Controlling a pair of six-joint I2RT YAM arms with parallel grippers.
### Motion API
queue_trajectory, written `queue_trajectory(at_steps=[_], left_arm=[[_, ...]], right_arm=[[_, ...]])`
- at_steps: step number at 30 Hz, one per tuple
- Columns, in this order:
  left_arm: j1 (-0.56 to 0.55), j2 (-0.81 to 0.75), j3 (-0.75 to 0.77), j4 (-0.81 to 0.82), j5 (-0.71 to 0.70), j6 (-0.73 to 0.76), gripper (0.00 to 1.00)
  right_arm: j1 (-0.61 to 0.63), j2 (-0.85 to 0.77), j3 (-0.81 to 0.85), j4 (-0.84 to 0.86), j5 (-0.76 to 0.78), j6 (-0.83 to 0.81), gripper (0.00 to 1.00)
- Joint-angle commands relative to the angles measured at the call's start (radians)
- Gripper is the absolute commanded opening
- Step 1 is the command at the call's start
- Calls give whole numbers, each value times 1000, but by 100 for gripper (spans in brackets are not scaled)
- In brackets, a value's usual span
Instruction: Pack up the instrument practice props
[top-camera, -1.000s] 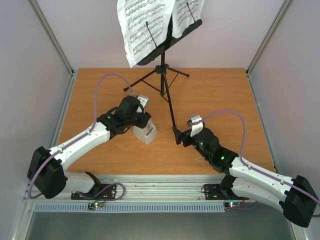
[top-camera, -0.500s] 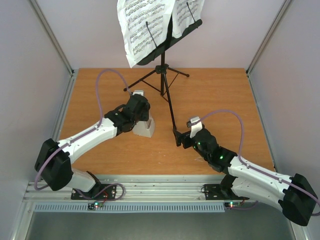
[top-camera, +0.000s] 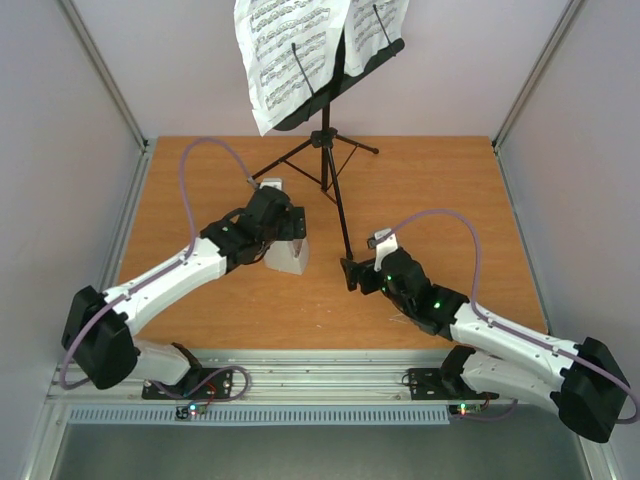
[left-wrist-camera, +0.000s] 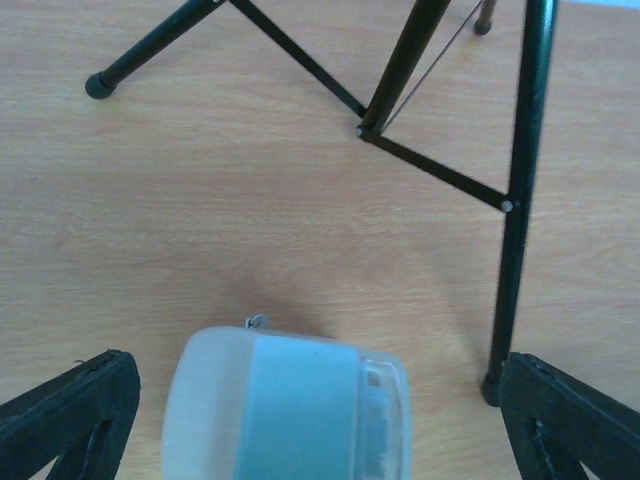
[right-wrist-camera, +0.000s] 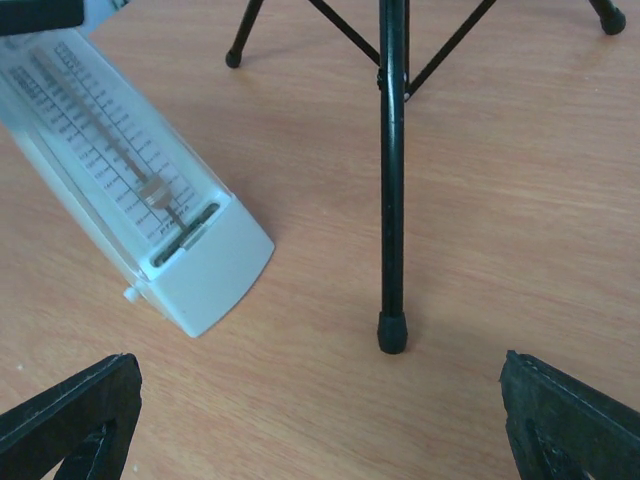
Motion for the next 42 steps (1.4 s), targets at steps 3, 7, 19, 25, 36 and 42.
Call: queue_trajectory(at_steps=[3,7,19,25,36,42], left_arm=[[36,-85,23,-25,138,31,99],[119,-84,32,-57,308,26,99],[147,-51,48,-91,411,99,99],[181,-126,-40,-26,395,80,99],[248,-253,-287,215,569,79,99],[248,-278,-335,260,606,111,99]], right_arm=[[9,74,87,-111,-6,202,98],[101,151,119,-118,80,289,97],[156,423,259,-49,-5,406,86],[120,534,333,-30,-84,376,76],[94,677,367,86,-174,313,66],[94,731,383,100,-175,294,65]])
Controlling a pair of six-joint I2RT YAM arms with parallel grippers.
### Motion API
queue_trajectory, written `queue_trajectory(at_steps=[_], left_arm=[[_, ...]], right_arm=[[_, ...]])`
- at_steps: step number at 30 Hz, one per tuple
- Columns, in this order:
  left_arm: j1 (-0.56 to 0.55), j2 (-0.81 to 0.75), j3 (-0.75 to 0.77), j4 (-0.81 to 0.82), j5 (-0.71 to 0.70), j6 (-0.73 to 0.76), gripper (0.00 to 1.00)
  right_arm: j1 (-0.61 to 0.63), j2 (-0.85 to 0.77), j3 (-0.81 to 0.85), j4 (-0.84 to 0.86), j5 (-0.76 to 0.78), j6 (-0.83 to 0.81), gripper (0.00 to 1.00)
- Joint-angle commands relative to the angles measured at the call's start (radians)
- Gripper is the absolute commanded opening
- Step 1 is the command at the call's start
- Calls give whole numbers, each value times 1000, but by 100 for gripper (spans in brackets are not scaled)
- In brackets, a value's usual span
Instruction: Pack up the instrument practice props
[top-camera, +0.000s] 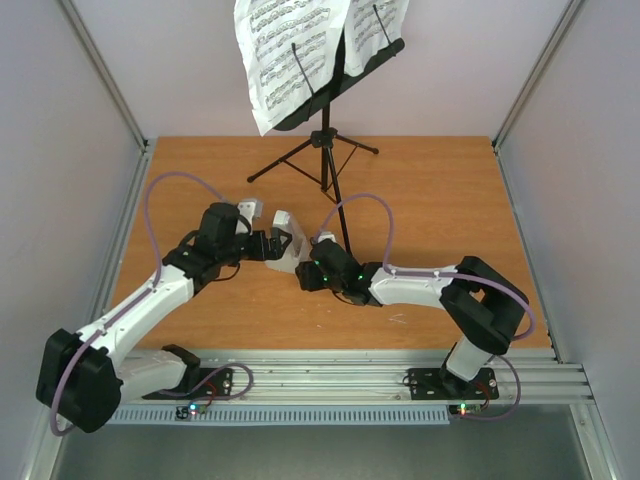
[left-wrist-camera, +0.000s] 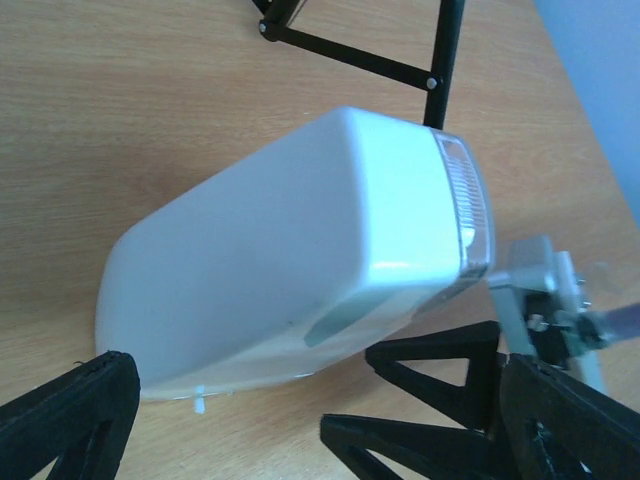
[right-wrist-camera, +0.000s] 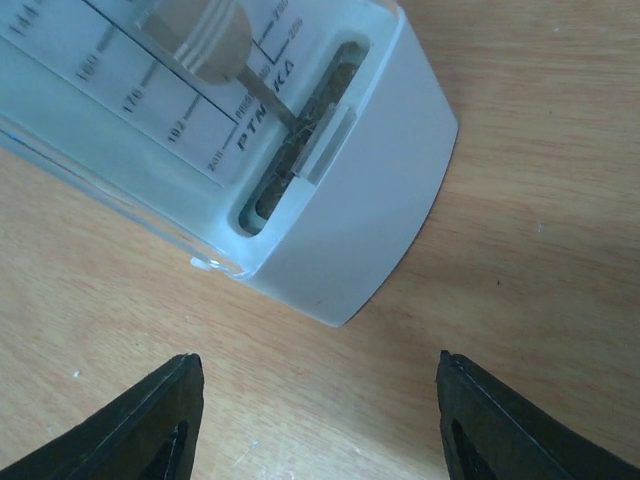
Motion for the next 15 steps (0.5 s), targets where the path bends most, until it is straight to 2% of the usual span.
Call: queue_trajectory(at_steps=[1,8,15], left_arm=[[5,-37,-22,105,48,29,99],[5,-65,-19,89,37,34,99],[5,-66,-2,52,23,34,99]], right_arm=[[-5,40,36,39,2,-27,65],[-8,69,34,67,83,-52,60],[-53,82,31,97,74,-62,59]])
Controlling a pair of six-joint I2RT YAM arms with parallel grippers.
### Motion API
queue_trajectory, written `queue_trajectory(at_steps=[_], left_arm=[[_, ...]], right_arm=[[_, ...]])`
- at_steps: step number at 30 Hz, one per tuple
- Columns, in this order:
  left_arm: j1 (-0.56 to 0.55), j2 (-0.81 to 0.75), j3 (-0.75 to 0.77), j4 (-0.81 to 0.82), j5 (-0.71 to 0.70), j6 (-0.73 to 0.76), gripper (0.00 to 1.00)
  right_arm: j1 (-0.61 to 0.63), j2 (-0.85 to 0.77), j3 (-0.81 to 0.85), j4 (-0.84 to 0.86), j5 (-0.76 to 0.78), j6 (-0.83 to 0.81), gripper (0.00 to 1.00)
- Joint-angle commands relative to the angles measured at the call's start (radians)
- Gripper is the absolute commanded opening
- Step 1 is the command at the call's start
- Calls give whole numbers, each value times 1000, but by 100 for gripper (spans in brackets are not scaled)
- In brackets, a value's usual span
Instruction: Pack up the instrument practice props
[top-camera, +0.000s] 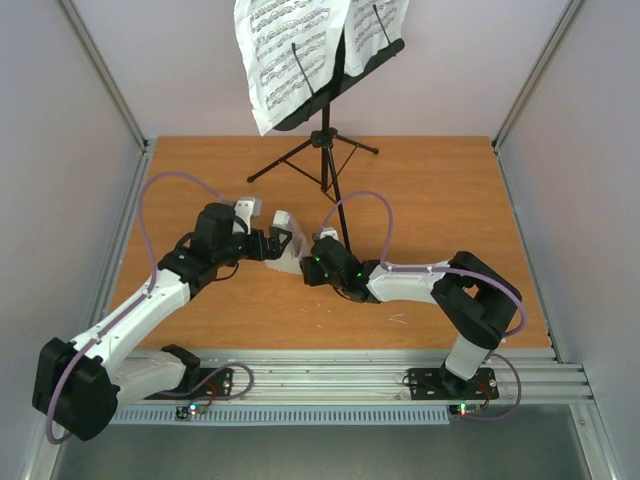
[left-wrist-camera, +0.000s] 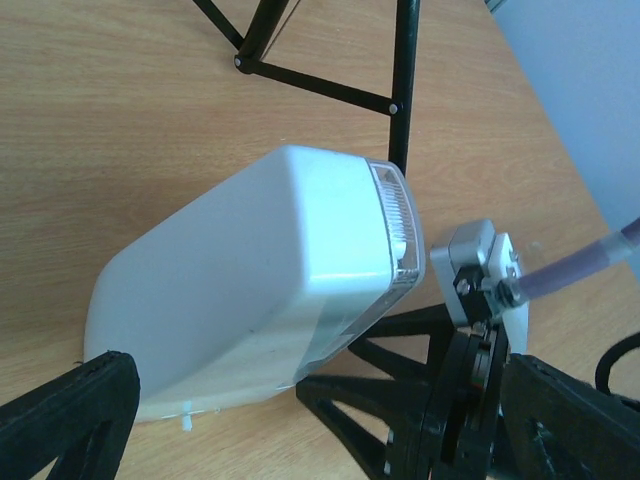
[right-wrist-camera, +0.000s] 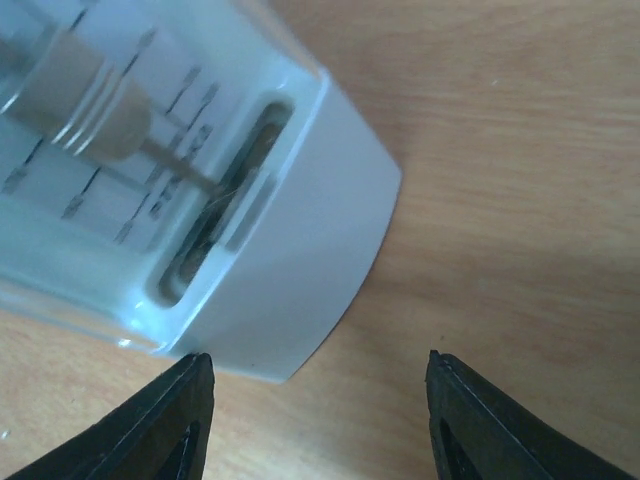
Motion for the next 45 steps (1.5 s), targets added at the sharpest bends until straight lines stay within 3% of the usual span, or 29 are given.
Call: queue_trajectory(at_steps=[1,9,15,25,37,45], left_arm=[[4,-19,14,12,0,11,100],[5,-28,19,-4,-9,6,99],[5,-37,26,-5,-11,-17,99],[5,-42,37,-18,-13,-28,99],[5,-44,38,-22,-15,-26,99],[5,-55,31,-26,-30,-25,99]], right_arm=[[-35,20,23,43,17,-18,59],[-62,-8,1,79,-43,-80,59],[-49,-49,-63,139,-154,-160,67],[-42,32,-23,154,-152,-142,67],[-72,27,-1,87,-2,-115,61],[-79,-9,-32,171,-118,-171,62]])
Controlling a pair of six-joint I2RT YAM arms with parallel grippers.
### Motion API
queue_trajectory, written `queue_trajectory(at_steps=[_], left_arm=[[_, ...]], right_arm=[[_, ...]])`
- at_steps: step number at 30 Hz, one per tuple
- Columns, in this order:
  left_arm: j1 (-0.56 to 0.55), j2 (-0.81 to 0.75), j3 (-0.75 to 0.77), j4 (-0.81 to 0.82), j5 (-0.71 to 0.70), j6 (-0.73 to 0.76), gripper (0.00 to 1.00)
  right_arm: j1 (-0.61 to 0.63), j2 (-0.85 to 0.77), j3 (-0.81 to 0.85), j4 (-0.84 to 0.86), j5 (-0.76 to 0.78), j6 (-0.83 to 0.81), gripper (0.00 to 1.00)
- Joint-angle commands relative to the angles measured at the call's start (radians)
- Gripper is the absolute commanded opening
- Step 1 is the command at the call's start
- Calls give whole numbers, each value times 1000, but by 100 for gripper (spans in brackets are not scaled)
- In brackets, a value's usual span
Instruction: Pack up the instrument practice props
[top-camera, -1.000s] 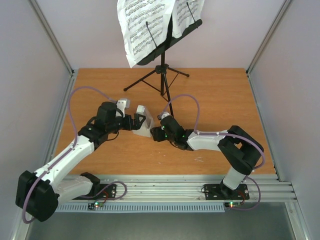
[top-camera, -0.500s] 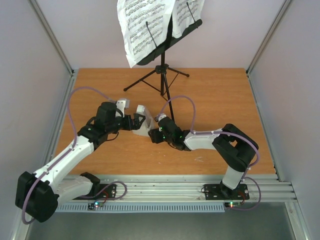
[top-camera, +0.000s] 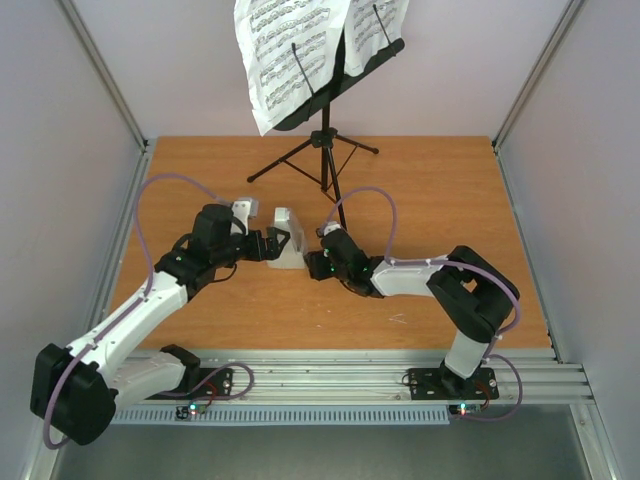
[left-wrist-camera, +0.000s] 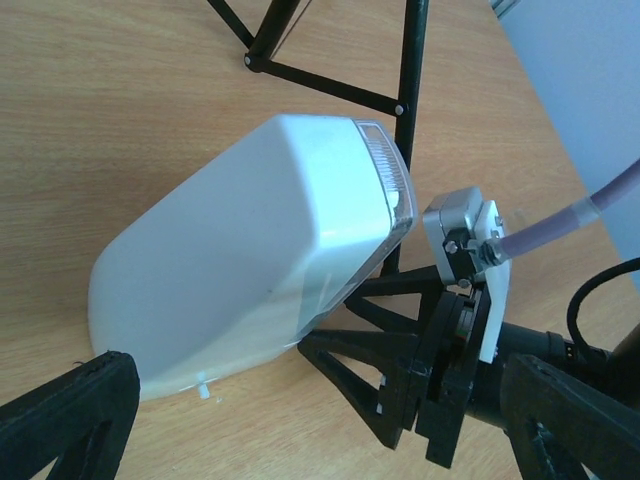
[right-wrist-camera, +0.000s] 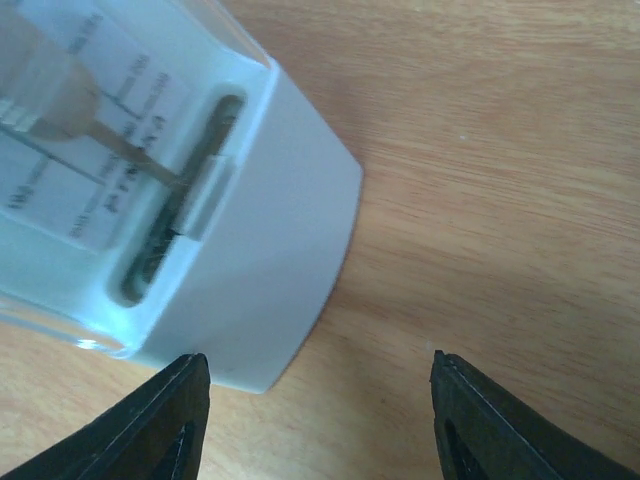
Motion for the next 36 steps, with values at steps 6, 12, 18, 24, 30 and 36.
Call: queue_trajectory(at_steps=[6,12,18,24,30,36], left_arm=[[5,19,86,-20,-73,-15,99],[5,156,219,-43,-86,-13,99],[-3,271,313,-61,-140,2,99],[-17,339,355,-50,-127,3,99],[-18,387,363,-52,-119,10,96],[-26,400,357,-49,-115,8,95]], right_arm=[[77,-33,-37,108,-8,-70,75],[118,0,-43,154,127,-19,97],[132,33,-42,193,185,1,98],[144,70,-29,239,184,-20,99],[162,110,0,224,215,-17,98],[164,123,3,216,245,-5,99]])
